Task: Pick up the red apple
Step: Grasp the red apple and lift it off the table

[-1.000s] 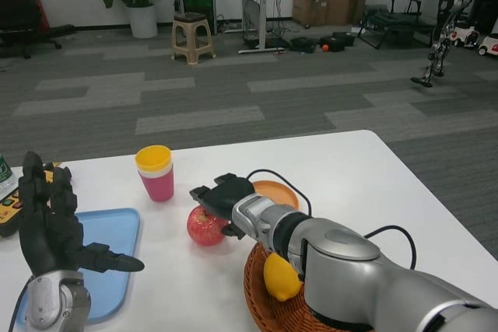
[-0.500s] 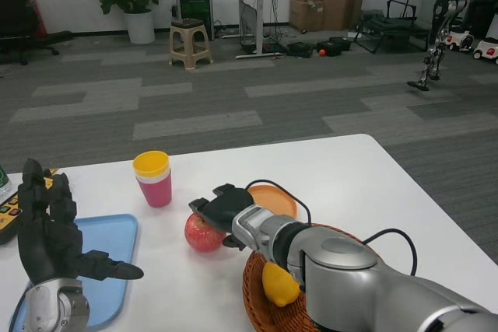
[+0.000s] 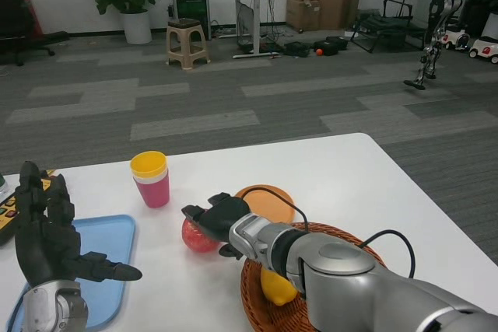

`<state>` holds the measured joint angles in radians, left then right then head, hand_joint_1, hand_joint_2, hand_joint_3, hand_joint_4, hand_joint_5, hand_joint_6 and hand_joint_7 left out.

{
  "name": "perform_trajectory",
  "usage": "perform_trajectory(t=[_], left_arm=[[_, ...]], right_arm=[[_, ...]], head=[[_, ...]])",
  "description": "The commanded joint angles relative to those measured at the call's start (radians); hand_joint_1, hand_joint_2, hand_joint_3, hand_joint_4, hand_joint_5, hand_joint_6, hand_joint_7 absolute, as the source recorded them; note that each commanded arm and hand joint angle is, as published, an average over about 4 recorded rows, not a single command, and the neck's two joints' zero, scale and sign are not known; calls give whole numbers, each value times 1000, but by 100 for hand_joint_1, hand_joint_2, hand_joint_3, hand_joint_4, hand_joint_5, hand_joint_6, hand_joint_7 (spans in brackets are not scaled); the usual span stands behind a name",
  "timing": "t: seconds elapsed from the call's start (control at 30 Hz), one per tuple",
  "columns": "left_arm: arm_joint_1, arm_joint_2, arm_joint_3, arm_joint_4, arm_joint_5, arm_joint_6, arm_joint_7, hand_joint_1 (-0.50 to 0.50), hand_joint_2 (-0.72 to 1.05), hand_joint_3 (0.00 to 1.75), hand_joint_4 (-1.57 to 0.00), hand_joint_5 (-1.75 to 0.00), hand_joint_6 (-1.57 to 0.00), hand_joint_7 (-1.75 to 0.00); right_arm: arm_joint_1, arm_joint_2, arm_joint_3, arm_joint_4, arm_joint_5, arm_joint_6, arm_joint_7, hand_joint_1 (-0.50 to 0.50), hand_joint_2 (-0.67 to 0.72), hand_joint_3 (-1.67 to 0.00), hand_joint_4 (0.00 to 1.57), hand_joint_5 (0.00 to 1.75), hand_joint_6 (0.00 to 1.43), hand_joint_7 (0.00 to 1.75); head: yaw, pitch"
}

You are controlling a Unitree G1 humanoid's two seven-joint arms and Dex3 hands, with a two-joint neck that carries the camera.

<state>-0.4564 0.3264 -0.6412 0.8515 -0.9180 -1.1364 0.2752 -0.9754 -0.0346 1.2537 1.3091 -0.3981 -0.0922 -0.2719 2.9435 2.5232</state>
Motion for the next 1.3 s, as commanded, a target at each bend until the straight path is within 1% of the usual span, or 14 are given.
perform_trajectory(t=[0.03,0.1,0.2,0.27,0.3,0.4,0.43,0.57,0.63,0.7,0.77,0.87,1.07,1.3], left_arm=[[5,17,-3,-4,-1,-8,-2,-50,-72,9,0,0,0,0],[7,17,-3,-4,-2,-9,-2,-50,-72,9,0,0,0,0],[8,17,-5,-5,-2,-8,-2,-50,-72,9,0,0,0,0],[9,17,-5,-5,-2,-8,-2,-50,-72,9,0,0,0,0],[10,17,-5,-5,-2,-8,-2,-50,-72,9,0,0,0,0],[10,17,-5,-5,-2,-8,-2,-50,-72,9,0,0,0,0],[11,17,-5,-5,-2,-8,-2,-50,-72,9,0,0,0,0],[13,17,-5,-5,-2,-8,-2,-50,-72,9,0,0,0,0],[14,17,-5,-5,-3,-8,-2,-50,-72,9,0,0,0,0],[15,17,-5,-5,-4,-8,-2,-50,-72,9,0,0,0,0],[15,17,-5,-5,-4,-8,-2,-50,-72,9,0,0,0,0],[15,17,-5,-5,-4,-8,-2,-50,-72,9,0,0,0,0],[19,17,-5,-5,-4,-8,-2,-50,-72,9,0,0,0,0],[20,17,-5,-5,-4,-8,-2,-50,-72,9,0,0,0,0]], right_arm=[[20,-2,11,-3,15,-7,-2,-25,-48,-95,0,0,0,2],[23,-2,14,-5,19,-12,-3,-25,-49,-95,0,0,0,5],[25,-3,16,-5,25,-22,-12,-23,-54,-95,14,0,4,35],[29,-4,15,-3,28,-30,-22,-22,-54,-87,33,5,19,61],[30,-4,13,-2,28,-31,-25,-22,-54,-71,46,12,29,73],[36,-4,6,3,28,-32,-33,-24,-54,-26,89,56,71,113],[39,-4,3,5,28,-33,-36,-24,-54,-24,100,70,83,124],[56,-4,-21,16,27,-44,-42,-23,-54,-24,113,97,94,133],[63,-5,-33,23,27,-57,-47,-22,-54,-24,127,114,100,133],[69,-6,-42,25,27,-61,-50,-23,-54,-24,141,136,111,136],[73,-7,-45,25,27,-62,-51,-25,-54,-24,148,145,122,143],[76,-8,-47,27,27,-63,-52,-25,-57,-24,151,150,131,147],[85,-8,-57,33,27,-63,-55,-25,-60,-28,154,165,138,157],[90,-10,-68,35,27,-62,-55,-25,-60,-32,154,165,140,168]], head=[[3,-3],[6,-6],[6,-8],[7,-9],[8,-10],[9,-15],[10,-16],[14,-21],[14,-24],[15,-24],[15,-24],[15,-25],[16,-25],[20,-25]])
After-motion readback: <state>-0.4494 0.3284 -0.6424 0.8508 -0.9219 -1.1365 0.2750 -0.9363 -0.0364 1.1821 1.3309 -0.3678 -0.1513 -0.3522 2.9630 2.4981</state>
